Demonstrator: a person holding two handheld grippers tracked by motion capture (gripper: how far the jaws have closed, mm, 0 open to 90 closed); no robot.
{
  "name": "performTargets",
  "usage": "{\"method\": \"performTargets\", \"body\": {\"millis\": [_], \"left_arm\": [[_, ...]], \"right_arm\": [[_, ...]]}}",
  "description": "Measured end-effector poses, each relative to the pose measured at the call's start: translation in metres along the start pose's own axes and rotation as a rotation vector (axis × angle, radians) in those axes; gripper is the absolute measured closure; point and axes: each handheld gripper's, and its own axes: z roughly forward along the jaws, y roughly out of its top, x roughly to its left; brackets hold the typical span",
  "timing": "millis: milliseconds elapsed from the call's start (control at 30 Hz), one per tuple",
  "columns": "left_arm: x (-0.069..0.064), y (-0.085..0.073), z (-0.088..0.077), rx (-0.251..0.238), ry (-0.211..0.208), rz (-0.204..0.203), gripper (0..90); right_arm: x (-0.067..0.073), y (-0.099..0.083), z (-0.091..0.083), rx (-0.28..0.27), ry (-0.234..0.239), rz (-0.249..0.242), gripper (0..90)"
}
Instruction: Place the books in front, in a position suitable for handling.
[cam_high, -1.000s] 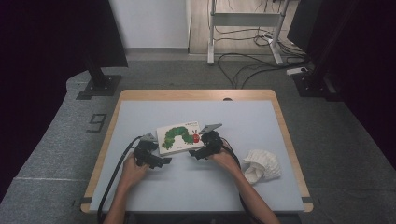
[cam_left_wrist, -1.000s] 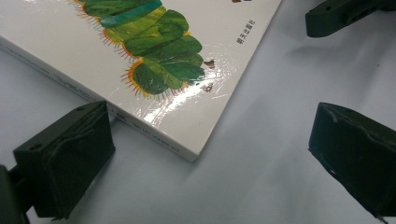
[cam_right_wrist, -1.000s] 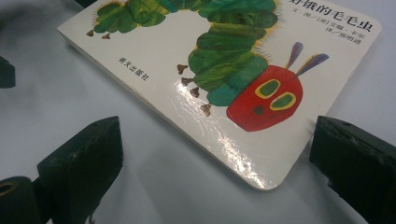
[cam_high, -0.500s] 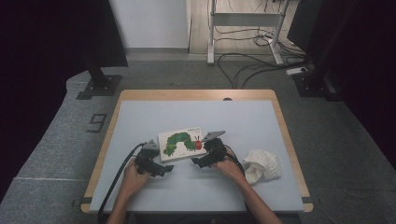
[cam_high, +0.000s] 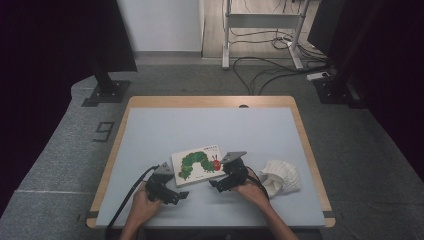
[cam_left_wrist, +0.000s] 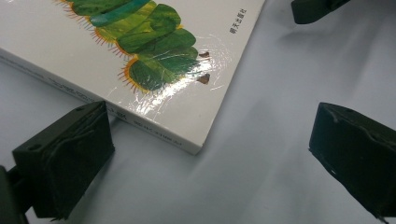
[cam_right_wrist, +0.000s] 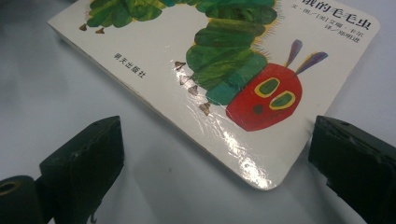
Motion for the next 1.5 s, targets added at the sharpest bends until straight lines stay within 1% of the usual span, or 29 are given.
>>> {"method": "performTargets", "body": {"millis": [67, 100, 167, 200, 233, 267, 300, 333, 400, 500, 533, 667, 700, 733, 833, 867, 900, 1033, 1100, 1200, 1367, 1500], "left_arm": [[-0.001, 0.000, -0.001, 0.010, -0.004, 0.006, 0.0], [0.000, 0.001, -0.001, 0.013, -0.017, 0.008, 0.0], [0.004, 0.000, -0.004, 0.023, -0.052, 0.025, 0.0], [0.006, 0.000, -0.006, 0.026, -0.059, 0.030, 0.5], [0.007, 0.000, -0.008, 0.029, -0.040, 0.035, 0.0], [0.009, 0.000, -0.011, 0.034, -0.007, 0.045, 0.0], [0.012, 0.000, -0.013, 0.039, 0.018, 0.057, 0.0], [0.015, -0.001, -0.016, 0.044, 0.035, 0.057, 0.0], [0.024, -0.002, -0.021, 0.046, 0.066, 0.046, 0.0], [0.037, -0.003, -0.025, 0.044, 0.122, 0.033, 0.0], [0.041, -0.004, -0.026, 0.041, 0.133, 0.030, 0.0], [0.054, -0.005, -0.023, 0.021, 0.147, 0.017, 0.0], [0.055, -0.005, -0.020, 0.017, 0.145, 0.020, 0.0], [0.056, -0.005, -0.017, 0.019, 0.134, 0.024, 0.0], [0.051, -0.003, -0.012, 0.021, 0.167, 0.054, 0.0], [0.050, -0.003, -0.011, 0.017, 0.161, 0.057, 0.0], [0.050, -0.003, -0.011, 0.007, 0.148, 0.046, 0.0], [0.049, -0.003, -0.010, -0.004, 0.137, 0.041, 0.0], [0.046, -0.002, -0.009, -0.006, 0.124, 0.052, 0.0], [0.045, -0.001, -0.007, -0.003, 0.117, 0.061, 0.0], [0.036, 0.005, 0.000, -0.001, 0.083, 0.095, 0.0], [0.029, 0.010, 0.008, 0.000, 0.062, 0.116, 0.0]], "right_arm": [[0.003, -0.002, -0.001, 0.010, -0.020, -0.023, 4.5], [0.004, -0.002, -0.001, 0.019, -0.033, -0.042, 4.8], [0.006, -0.002, -0.001, 0.028, -0.051, -0.070, 5.2], [0.006, -0.002, -0.002, 0.027, -0.050, -0.077, 5.8], [0.005, -0.003, -0.003, 0.023, -0.042, -0.075, 7.1], [0.003, -0.003, -0.004, 0.016, -0.029, -0.068, 8.7], [0.001, -0.003, -0.006, 0.005, -0.016, -0.054, 9.3], [-0.001, -0.003, -0.007, -0.002, -0.012, -0.039, 7.9], [-0.004, -0.001, -0.009, -0.012, -0.013, -0.022, 3.5], [-0.007, 0.001, -0.009, -0.020, -0.018, -0.006, 0.0], [-0.008, 0.003, -0.009, -0.019, -0.015, -0.002, 0.0], [-0.012, 0.009, -0.006, -0.021, -0.010, 0.001, 0.0], [-0.013, 0.010, -0.005, -0.022, -0.007, 0.003, 0.0], [-0.014, 0.012, -0.004, -0.023, -0.006, 0.005, 0.0], [-0.018, 0.016, 0.000, -0.018, -0.002, 0.004, 0.0], [-0.019, 0.017, 0.001, -0.013, -0.001, 0.004, 0.0], [-0.020, 0.017, 0.002, -0.012, 0.001, 0.005, 0.0], [-0.027, 0.020, 0.006, -0.009, 0.010, 0.017, 0.0], [-0.032, 0.021, 0.008, -0.007, 0.009, 0.029, 0.0], [-0.038, 0.022, 0.010, -0.008, 0.015, 0.052, 0.0], [-0.044, 0.025, 0.015, 0.006, 0.017, 0.046, 0.0], [-0.048, 0.026, 0.018, 0.008, 0.029, 0.061, 0.1]]}}
